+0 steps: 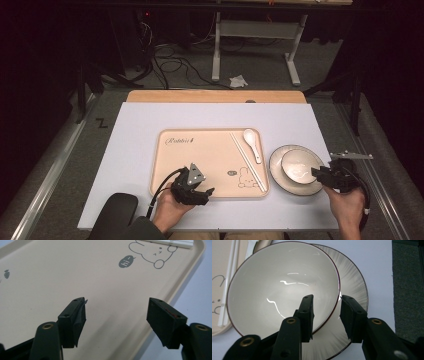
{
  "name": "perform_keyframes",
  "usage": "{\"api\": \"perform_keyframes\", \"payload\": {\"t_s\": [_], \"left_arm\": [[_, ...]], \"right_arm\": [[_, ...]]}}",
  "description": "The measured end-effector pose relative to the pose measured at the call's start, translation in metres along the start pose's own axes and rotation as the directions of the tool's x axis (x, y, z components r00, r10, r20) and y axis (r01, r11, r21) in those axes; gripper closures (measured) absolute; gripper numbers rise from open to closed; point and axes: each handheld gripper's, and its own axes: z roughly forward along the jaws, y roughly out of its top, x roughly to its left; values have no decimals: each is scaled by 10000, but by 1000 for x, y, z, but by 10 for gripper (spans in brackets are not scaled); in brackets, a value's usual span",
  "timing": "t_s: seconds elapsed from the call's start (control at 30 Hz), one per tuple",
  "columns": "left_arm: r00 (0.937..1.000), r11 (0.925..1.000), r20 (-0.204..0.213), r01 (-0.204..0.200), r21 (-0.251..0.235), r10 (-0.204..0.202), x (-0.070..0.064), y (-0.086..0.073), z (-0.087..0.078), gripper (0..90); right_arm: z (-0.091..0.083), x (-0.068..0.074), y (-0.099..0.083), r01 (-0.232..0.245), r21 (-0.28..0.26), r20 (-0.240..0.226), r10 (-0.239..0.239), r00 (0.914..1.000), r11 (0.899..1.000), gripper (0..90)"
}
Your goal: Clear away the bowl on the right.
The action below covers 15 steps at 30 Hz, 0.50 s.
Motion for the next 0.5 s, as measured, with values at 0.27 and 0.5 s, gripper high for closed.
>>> {"api": "perform_keyframes", "payload": {"t_s": [0.27,0.5], "left_arm": [[9997,9999,-187,152,-23,-152,1,-4,-4,323],[9985,9993,-402,376,-36,-377,3,-9,-9,323]], "right_arm": [[13,-7,4,-199,410,-497,219,9985,9990,691],[26,-11,10,-216,867,-818,287,9962,9960,703]]}}
